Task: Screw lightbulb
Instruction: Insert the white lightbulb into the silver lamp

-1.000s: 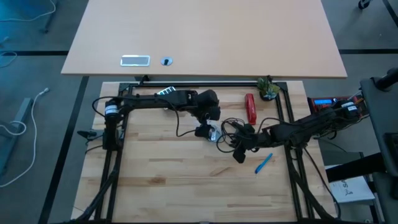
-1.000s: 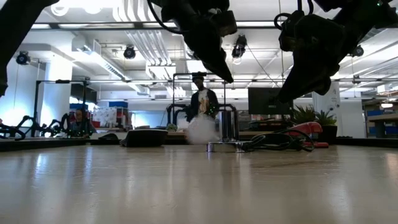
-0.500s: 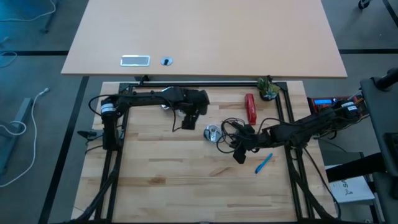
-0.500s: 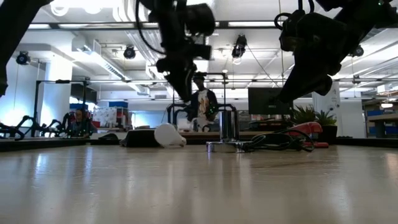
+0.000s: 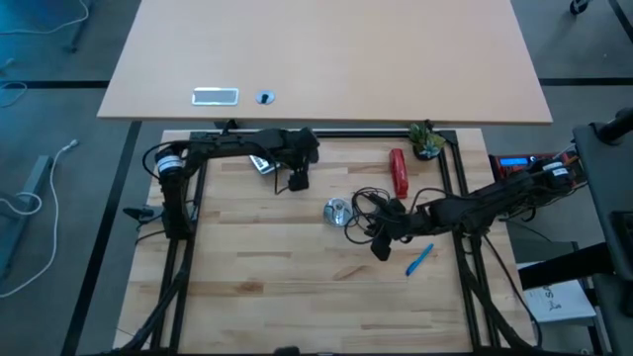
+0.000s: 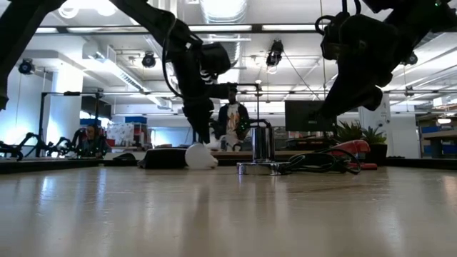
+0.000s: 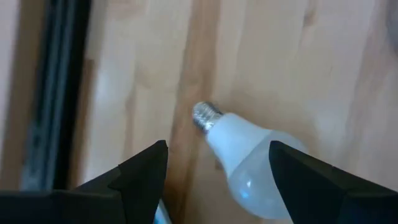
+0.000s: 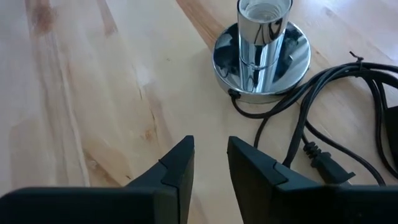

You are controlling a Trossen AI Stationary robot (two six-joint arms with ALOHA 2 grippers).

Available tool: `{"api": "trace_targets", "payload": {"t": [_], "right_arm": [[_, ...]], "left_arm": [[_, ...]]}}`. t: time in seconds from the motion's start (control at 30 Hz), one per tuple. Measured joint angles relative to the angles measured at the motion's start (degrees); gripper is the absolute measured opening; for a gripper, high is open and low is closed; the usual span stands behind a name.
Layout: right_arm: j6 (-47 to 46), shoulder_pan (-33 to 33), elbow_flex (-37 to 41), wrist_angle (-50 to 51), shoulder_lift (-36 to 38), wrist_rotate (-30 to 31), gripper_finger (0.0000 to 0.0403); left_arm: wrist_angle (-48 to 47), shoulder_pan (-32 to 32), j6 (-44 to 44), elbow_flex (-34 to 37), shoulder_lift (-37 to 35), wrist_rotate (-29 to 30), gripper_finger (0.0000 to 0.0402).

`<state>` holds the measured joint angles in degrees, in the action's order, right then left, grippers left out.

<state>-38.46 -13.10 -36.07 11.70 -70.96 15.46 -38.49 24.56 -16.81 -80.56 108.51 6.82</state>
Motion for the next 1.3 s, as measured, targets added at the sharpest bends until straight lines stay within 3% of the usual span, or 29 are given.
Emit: {"api": "trace_targets", "payload": {"t": [0.37, 0.7, 0.83, 0.97, 1.3], "right_arm": [[-0.61, 0.00, 0.04, -0.13, -0.45, 0.60, 0.0080], [-0.61, 0.00, 0.04, -0.22, -0.45, 0.61, 0.0092], [-0.59, 0.00, 0.04, -0.21, -0.45, 0.62, 0.0093], [-0.59, 0.00, 0.02, -0.19, -0.45, 0.63, 0.0086], [-0.44, 0.00, 0.02, -0.16, -0.45, 0.62, 0.0082]], "left_arm": [[4.97, -0.55, 4.07, 5.13, 0.00, -1.50, 0.0285], [13.48, -0.50, 3.98, 12.37, -0.23, -1.34, 0.0263], [16.47, -0.67, 2.08, 13.73, -0.33, -1.10, 0.0236], [15.94, -0.72, 1.43, 13.62, -0.33, -0.67, 0.0195], [11.13, -2.99, 1.89, 14.23, -4.60, -0.32, 0.0194]]}}
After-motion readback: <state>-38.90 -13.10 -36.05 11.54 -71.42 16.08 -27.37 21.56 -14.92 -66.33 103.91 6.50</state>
